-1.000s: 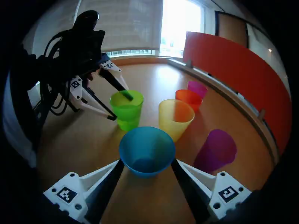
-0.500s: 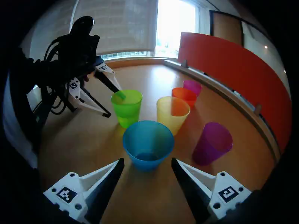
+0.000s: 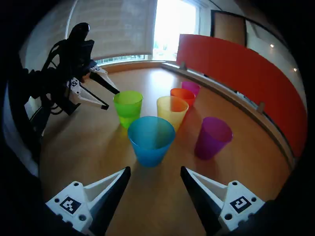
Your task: Pour water
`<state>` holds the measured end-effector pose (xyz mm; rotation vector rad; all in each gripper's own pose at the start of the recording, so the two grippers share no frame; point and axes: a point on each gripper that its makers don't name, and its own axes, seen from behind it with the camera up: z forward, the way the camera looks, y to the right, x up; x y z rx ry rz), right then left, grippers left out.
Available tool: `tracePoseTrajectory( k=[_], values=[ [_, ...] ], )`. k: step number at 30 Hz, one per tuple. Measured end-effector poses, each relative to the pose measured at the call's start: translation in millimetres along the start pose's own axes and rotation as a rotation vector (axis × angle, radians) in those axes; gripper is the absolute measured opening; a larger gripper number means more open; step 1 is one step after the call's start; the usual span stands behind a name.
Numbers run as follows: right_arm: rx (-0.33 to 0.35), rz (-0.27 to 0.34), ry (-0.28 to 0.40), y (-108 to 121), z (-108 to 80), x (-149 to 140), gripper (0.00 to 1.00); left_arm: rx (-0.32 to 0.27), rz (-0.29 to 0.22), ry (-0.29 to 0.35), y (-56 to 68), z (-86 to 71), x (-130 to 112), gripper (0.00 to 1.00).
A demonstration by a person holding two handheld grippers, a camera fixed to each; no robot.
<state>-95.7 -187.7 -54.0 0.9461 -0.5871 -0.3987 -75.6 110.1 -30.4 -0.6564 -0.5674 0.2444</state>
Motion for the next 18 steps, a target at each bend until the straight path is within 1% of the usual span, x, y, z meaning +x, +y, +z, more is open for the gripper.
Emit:
tracePoseTrajectory(
  k=[6, 9, 14, 18],
  values=[
    [-0.034, 0.041, 0.01, 3, -13.4, -3, 0.98, 0.046, -0.015, 0.007, -8.8, -10.0, -3, 0.89],
    [-0.05, 0.053, 0.006, 4, -19.9, -6, 0.98, 0.081, -0.032, 0.019, -15.3, -15.8, -4, 0.89],
    [-0.11, 0.075, -0.001, 15, -31.7, -13, 0.98, 0.125, -0.073, 0.066, -23.1, -29.1, 0, 0.89],
    [-0.16, 0.117, 0.005, 25, -41.0, -16, 0.98, 0.163, -0.091, 0.09, -32.1, -39.9, 2, 0.89]
  ],
)
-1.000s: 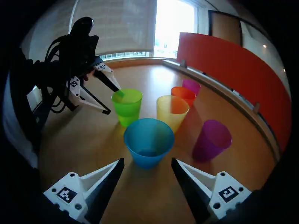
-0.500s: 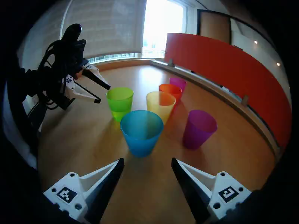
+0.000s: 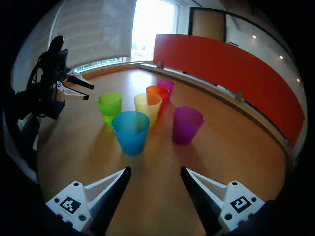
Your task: Pour water
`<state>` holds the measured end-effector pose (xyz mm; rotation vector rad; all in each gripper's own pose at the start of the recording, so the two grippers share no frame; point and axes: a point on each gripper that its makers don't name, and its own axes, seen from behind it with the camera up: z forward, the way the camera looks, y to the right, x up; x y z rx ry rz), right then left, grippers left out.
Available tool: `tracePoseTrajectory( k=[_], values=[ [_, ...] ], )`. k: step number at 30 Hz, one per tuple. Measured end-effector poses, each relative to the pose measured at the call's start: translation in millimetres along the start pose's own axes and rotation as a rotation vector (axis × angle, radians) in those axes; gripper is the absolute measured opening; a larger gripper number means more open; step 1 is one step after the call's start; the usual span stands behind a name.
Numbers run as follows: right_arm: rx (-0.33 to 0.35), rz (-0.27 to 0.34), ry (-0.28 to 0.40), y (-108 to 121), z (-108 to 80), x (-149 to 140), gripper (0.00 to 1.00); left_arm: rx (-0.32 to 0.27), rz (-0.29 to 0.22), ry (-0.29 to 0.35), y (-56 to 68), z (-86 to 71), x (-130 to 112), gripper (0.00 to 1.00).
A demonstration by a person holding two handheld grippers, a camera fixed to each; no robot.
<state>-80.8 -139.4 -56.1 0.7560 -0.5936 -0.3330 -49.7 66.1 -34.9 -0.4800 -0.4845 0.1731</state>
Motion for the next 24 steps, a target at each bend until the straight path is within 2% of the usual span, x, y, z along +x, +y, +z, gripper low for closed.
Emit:
tracePoseTrajectory(
  k=[6, 12, 18, 24],
  values=[
    [-0.067, 0.058, 0.021, 15, -12.0, 0, 0.98, 0.07, -0.02, 0.035, -16.9, -11.3, 6, 0.89],
    [-0.148, 0.096, 0.049, 30, -24.4, 3, 0.98, 0.133, -0.064, 0.081, -34.5, -20.6, 13, 0.89],
    [-0.224, 0.137, 0.083, 44, -34.7, 9, 0.98, 0.178, -0.104, 0.132, -45.2, -28.2, 21, 0.89],
    [-0.316, 0.178, 0.153, 61, -39.6, 21, 0.98, 0.2, -0.125, 0.17, -48.8, -31.4, 26, 0.89]
  ],
)
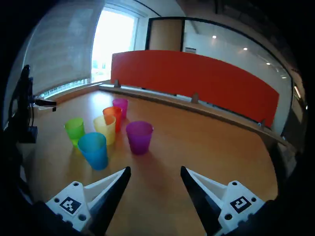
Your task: Pour water
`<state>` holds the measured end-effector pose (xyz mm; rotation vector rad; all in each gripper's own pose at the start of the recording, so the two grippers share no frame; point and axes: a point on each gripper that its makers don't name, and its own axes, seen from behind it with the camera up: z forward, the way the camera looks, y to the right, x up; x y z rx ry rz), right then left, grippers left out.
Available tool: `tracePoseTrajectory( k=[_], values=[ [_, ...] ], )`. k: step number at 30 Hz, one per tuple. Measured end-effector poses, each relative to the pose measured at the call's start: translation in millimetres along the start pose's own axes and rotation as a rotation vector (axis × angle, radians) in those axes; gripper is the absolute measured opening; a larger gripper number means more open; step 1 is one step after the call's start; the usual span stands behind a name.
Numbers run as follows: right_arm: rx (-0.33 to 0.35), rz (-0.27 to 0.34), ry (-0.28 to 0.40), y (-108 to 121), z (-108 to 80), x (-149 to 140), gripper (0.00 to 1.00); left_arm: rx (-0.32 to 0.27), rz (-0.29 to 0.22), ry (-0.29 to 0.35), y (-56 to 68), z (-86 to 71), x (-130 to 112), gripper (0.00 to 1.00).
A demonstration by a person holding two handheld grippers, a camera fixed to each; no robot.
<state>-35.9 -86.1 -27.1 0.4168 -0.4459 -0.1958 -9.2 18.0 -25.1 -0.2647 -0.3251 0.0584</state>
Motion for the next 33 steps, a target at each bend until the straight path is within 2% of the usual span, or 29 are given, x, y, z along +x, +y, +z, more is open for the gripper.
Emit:
tracePoseTrajectory(
  k=[6, 11, 15, 21, 26, 33],
  values=[
    [-0.068, 0.02, 0.052, 6, 2.6, 3, 0.98, 0.017, -0.013, 0.034, -1.2, -2.3, 5, 0.89],
    [-0.123, 0.031, 0.089, 10, 1.1, 9, 0.98, 0.011, -0.048, 0.078, 1.8, -5.1, 14, 0.89],
    [-0.173, 0.048, 0.132, 15, -2.0, 19, 0.98, 0.022, -0.069, 0.103, -2.1, -6.7, 21, 0.89],
    [-0.236, 0.083, 0.187, 23, -8.9, 30, 0.98, 0.022, -0.064, 0.155, -2.5, -10.2, 35, 0.89],
    [-0.28, 0.1, 0.227, 27, -10.9, 38, 0.98, 0.045, -0.052, 0.209, -4.5, -16.0, 49, 0.89],
    [-0.299, 0.127, 0.285, 26, -14.3, 57, 0.98, 0.078, -0.032, 0.252, -6.0, -21.0, 55, 0.89]
  ],
)
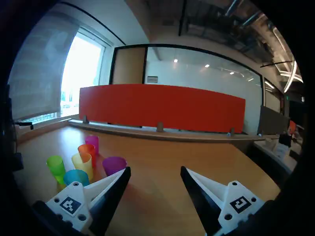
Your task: Pour water
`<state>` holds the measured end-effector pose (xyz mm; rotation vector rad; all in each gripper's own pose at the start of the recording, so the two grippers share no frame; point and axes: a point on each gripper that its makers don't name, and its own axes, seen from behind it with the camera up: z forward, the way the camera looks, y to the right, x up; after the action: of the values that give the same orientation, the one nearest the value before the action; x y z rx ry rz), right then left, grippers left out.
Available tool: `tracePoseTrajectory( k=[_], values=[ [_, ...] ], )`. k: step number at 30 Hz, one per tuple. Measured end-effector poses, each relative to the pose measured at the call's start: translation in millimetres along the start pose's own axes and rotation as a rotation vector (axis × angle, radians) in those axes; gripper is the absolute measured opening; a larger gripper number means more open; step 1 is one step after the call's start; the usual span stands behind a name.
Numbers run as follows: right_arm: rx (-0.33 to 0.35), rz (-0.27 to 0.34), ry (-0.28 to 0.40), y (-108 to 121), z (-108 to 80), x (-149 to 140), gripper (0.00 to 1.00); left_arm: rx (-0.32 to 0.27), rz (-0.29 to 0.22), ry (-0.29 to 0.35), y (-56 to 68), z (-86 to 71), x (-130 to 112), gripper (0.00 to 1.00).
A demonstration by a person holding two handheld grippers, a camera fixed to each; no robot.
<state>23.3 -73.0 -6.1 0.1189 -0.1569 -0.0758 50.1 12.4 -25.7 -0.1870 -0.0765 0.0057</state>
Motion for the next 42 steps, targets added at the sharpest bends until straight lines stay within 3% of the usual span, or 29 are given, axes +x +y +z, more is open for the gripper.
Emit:
tracePoseTrajectory(
  k=[9, 17, 21, 30, 42],
  values=[
    [-0.024, -0.03, 0.072, 2, -4.6, 16, 0.98, 0.05, 0.025, 0.075, -4.6, -8.4, 11, 0.89],
    [-0.017, -0.059, 0.098, -1, -11.6, 25, 0.98, 0.098, 0.001, 0.096, -12.0, -8.6, 9, 0.89],
    [-0.013, -0.037, 0.098, -1, -12.2, 28, 0.98, 0.108, -0.006, 0.102, -13.0, -7.3, 10, 0.89],
    [0.024, 0.08, 0.11, -5, -11.1, 40, 0.98, 0.149, 0.014, 0.134, -13.1, -7.2, 13, 0.89],
    [-0.013, 0.061, 0.104, -5, -5.9, 46, 1.0, 0.16, 0.003, 0.153, -11.8, 0.9, 5, 0.89]
  ],
)
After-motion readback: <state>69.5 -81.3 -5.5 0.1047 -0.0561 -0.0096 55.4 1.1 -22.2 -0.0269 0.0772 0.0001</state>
